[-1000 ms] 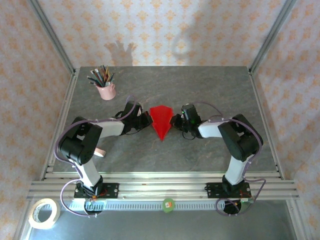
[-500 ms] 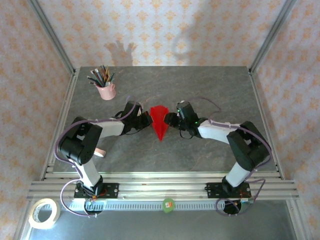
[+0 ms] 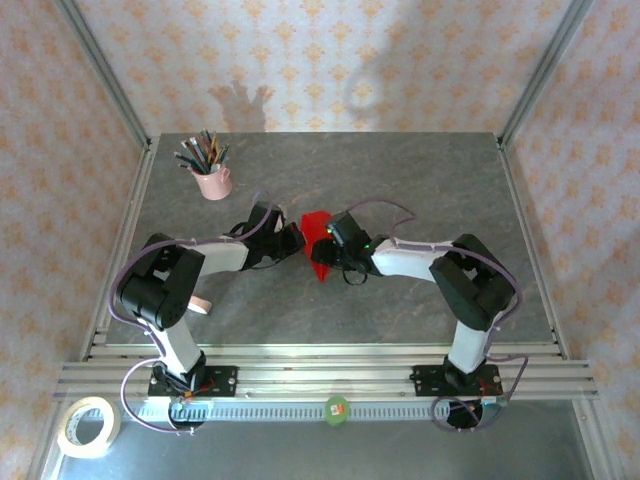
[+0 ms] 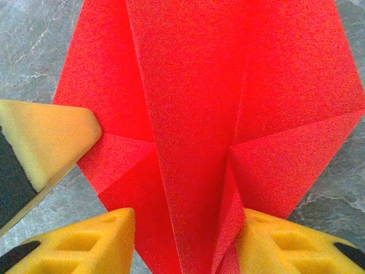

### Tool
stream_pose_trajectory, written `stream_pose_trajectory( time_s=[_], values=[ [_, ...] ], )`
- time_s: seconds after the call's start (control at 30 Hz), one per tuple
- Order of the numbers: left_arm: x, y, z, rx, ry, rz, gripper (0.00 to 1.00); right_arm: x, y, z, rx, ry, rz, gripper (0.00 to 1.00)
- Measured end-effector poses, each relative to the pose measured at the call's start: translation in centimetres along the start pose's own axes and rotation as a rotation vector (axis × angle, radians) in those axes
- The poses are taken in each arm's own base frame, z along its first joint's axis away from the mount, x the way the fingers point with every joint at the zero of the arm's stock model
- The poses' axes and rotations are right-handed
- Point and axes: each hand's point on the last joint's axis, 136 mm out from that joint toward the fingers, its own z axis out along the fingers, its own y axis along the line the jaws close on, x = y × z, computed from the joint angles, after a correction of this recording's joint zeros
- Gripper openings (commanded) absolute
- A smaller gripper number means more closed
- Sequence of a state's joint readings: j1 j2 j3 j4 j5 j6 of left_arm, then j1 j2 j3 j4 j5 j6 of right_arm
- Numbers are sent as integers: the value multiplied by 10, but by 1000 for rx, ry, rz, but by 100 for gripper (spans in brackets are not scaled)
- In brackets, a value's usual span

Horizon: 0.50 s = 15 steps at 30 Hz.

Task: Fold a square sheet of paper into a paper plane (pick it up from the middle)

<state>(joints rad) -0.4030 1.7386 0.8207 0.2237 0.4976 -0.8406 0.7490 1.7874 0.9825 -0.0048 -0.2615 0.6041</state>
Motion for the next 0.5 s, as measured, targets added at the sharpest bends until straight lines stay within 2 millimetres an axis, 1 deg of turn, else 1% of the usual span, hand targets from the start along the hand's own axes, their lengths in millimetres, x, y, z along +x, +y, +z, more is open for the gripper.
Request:
stream_pose_trajectory(
  time_s=[0.27, 0.5],
  values=[
    [1, -3, 0, 13, 9, 2, 2, 3, 13, 6, 6, 16, -67, 52],
    [2, -3, 0, 15, 12, 2, 2, 2, 9, 7, 45, 15, -105, 57]
  ],
)
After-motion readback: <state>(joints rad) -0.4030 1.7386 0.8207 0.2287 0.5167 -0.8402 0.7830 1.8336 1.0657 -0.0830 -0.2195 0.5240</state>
